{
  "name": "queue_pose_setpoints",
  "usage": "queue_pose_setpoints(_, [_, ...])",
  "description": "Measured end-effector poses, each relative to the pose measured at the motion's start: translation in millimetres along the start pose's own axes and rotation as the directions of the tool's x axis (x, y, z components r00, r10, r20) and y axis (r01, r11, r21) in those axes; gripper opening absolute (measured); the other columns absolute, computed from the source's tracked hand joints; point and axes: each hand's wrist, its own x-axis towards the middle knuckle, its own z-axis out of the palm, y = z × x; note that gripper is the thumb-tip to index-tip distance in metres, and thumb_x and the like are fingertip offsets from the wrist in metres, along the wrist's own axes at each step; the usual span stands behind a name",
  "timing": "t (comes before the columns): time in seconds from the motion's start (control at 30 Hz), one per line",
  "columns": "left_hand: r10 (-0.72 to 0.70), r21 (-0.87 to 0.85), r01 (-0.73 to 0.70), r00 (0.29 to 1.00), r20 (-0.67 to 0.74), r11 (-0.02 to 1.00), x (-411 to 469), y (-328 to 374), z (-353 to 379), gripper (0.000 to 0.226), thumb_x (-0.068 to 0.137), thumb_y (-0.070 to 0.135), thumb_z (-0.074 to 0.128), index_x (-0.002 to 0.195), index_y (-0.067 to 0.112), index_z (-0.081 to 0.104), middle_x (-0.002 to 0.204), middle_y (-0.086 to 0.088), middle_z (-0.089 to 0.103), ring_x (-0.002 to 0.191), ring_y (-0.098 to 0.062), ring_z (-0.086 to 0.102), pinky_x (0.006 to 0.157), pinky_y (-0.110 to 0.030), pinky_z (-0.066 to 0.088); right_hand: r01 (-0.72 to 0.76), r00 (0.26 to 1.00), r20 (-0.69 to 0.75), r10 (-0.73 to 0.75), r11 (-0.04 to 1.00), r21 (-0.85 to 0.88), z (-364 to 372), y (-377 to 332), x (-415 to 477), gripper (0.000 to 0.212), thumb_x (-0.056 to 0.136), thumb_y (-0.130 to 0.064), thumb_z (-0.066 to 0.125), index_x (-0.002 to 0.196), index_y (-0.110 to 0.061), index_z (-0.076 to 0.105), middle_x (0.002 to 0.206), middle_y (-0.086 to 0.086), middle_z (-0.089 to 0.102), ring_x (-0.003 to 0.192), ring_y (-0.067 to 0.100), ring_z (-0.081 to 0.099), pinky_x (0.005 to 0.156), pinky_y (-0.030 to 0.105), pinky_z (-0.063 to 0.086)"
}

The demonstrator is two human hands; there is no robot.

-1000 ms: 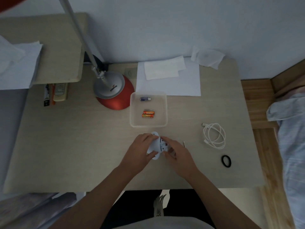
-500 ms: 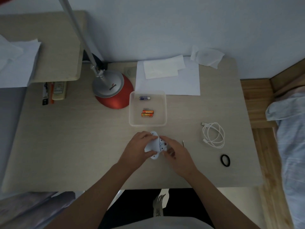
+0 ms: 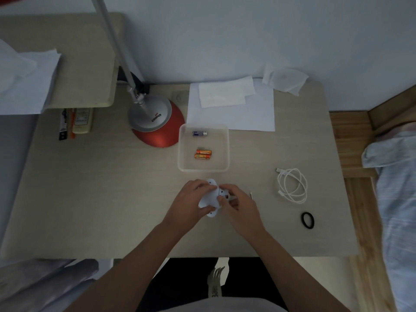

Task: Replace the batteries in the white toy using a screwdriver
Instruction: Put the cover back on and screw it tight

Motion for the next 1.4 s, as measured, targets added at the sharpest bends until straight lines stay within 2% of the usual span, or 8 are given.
queue_pose_setpoints(0.13, [0.012,-0.015,-0.012,1.000,-0.014,1.000,-1.2,-1.0,1.3,0.054,0.075,0.024,0.079,0.127,0.016,0.066,0.125,0.001,0.059,0.114,-0.019,0.052,0.097,-0.030,0.042,0.000,1.000,-0.009,0.000,1.000,-0.002,0.4,1.2,0.3,0.027,0.095,-0.026,0.063,0.122,-0.025,0.063,0.107,-0.010,0.070,0.090,0.000,0.066,0.071,0.011,0.050])
queue_pose_setpoints(0.4, [-0.004,-0.036,0.004,1.000,0.005,0.999,-0.3,-7.1,2.5,0.054,0.077,0.025,0.082,0.128,0.017,0.066,0.126,0.006,0.057,0.114,-0.012,0.050,0.098,-0.008,0.028,-0.025,0.999,-0.024,0.025,1.000,0.013,2.6,2.3,4.1,0.027,0.094,-0.019,0.064,0.121,-0.019,0.064,0.107,-0.005,0.070,0.090,0.006,0.067,0.073,0.019,0.054])
queue_pose_setpoints(0.53, [-0.004,-0.041,0.004,1.000,0.004,0.999,-0.6,-8.7,2.3,0.054,0.078,0.025,0.082,0.129,0.017,0.066,0.128,0.006,0.057,0.116,-0.012,0.049,0.099,-0.009,0.029,-0.022,0.998,-0.053,0.020,0.999,-0.039,7.3,1.8,5.7,0.027,0.093,-0.020,0.064,0.120,-0.020,0.064,0.106,-0.004,0.070,0.091,0.013,0.067,0.077,0.030,0.055])
queue_pose_setpoints(0.7, [-0.008,-0.045,0.008,1.000,-0.004,0.999,-1.3,-6.7,2.0,0.055,0.078,0.032,0.077,0.129,0.016,0.066,0.128,0.005,0.057,0.117,-0.015,0.051,0.099,-0.025,0.039,-0.021,0.997,-0.074,0.015,0.997,-0.079,10.4,0.8,5.1,0.027,0.093,-0.022,0.062,0.121,-0.022,0.063,0.106,-0.003,0.069,0.090,0.016,0.066,0.080,0.037,0.056])
queue_pose_setpoints(0.87, [-0.029,-0.042,0.029,1.000,0.007,0.999,1.0,-6.1,0.8,0.055,0.077,0.023,0.082,0.130,0.018,0.065,0.129,0.008,0.055,0.117,-0.011,0.049,0.100,-0.021,0.036,-0.017,0.996,-0.086,0.003,0.986,-0.165,6.0,-3.1,-0.2,0.034,0.094,-0.032,0.061,0.127,-0.027,0.058,0.113,-0.006,0.064,0.095,0.012,0.063,0.081,0.033,0.054])
queue_pose_setpoints(1.0, [-0.023,-0.042,0.023,1.000,0.006,0.999,1.6,-5.3,0.0,0.055,0.077,0.022,0.082,0.130,0.020,0.065,0.128,0.010,0.055,0.117,-0.011,0.048,0.100,-0.020,0.035,-0.035,0.988,-0.154,-0.005,0.966,-0.256,-11.4,6.0,-13.1,0.038,0.089,-0.036,0.067,0.126,-0.032,0.057,0.108,-0.010,0.059,0.084,0.003,0.060,0.075,0.024,0.051])
queue_pose_setpoints(1.13, [-0.012,-0.041,0.012,1.000,0.000,0.999,1.8,-4.2,0.3,0.055,0.077,0.022,0.083,0.129,0.019,0.066,0.126,0.008,0.056,0.114,-0.012,0.049,0.098,-0.021,0.035,-0.068,0.961,-0.273,-0.041,0.923,-0.379,-28.5,22.4,-29.0,0.039,0.085,-0.027,0.072,0.121,-0.022,0.058,0.103,-0.004,0.058,0.088,0.012,0.058,0.076,0.031,0.051])
queue_pose_setpoints(1.4, [-0.019,-0.048,0.019,1.000,0.001,0.999,1.0,-3.7,1.6,0.055,0.078,0.022,0.082,0.130,0.019,0.065,0.127,0.011,0.053,0.116,-0.011,0.048,0.098,-0.008,0.028,-0.260,0.921,-0.373,0.109,0.887,-0.382,-29.4,43.5,-42.0,0.025,0.084,-0.031,0.071,0.098,-0.016,0.058,0.091,-0.001,0.055,0.085,0.023,0.057,0.075,0.036,0.048])
